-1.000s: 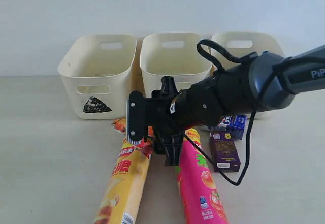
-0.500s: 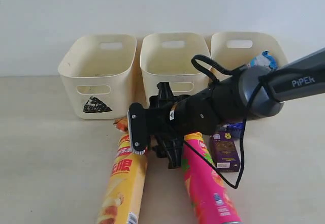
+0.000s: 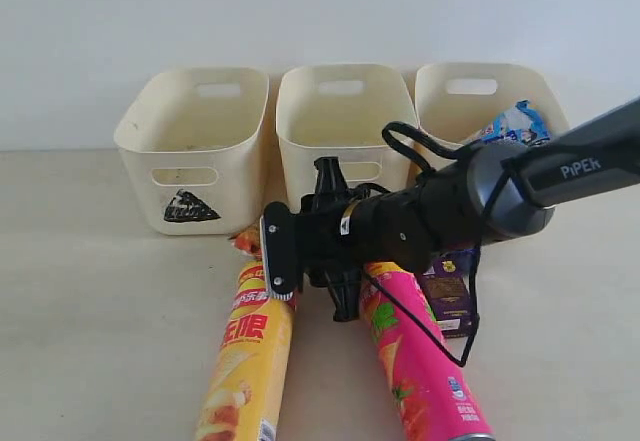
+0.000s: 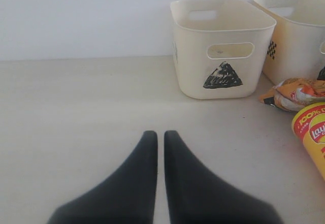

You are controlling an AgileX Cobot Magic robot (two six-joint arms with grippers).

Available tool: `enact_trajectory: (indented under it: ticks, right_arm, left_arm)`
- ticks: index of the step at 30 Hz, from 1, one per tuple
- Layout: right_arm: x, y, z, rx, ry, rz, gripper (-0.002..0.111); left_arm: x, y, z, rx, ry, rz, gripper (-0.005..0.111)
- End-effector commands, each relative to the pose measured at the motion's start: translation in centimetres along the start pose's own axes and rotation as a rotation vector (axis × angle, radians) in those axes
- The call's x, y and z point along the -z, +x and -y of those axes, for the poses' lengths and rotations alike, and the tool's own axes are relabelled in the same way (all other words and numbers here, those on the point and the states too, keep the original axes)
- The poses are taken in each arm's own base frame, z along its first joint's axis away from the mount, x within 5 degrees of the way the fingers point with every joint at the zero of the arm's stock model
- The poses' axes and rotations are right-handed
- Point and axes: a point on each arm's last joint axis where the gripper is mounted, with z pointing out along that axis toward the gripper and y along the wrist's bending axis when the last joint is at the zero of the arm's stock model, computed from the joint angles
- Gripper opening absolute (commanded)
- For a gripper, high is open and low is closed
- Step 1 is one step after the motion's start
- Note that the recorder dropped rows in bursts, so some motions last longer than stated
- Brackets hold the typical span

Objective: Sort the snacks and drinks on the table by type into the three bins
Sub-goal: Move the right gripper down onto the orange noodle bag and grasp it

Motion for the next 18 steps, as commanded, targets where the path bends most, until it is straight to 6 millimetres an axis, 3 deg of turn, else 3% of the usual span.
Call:
enact_trajectory:
  ticks: [1,7,9,12,13,18]
  right_arm:
    - [-0.71,0.49,-0.37,0.057,0.005,-0.004,0.047]
    - [-0.99,0.61,-0.70,0.044,-0.005,-0.009,0.046]
    - [-0.99,0.58,-0.64,0.051,0.002,-0.006,0.036]
    - [-0.92,0.51,-0.42,0.065,0.020,-0.001,0.005]
    - [-0.93,0.51,-0.43,0.065,0.020,-0.001,0.000]
    - [-0.49,0.39,-0.04,0.078,0.021,-0.001,0.001]
  left_arm:
    - [-0.01,0.02,-0.02,0.006,-0.004,0.009,0.004]
    - [-0.01,0.05,-0.02,0.006,-0.004,0.006,0.004]
    - [-0.01,0.05,-0.02,0.006,-0.004,0.006,0.004]
    - [-0.01,0.05,-0.02,0.006,-0.004,0.006,0.004]
    - [-0.01,0.05,-0.02,0.006,-0.004,0.006,0.004]
    - [-0.01,0.05,-0.02,0.006,-0.004,0.006,0.004]
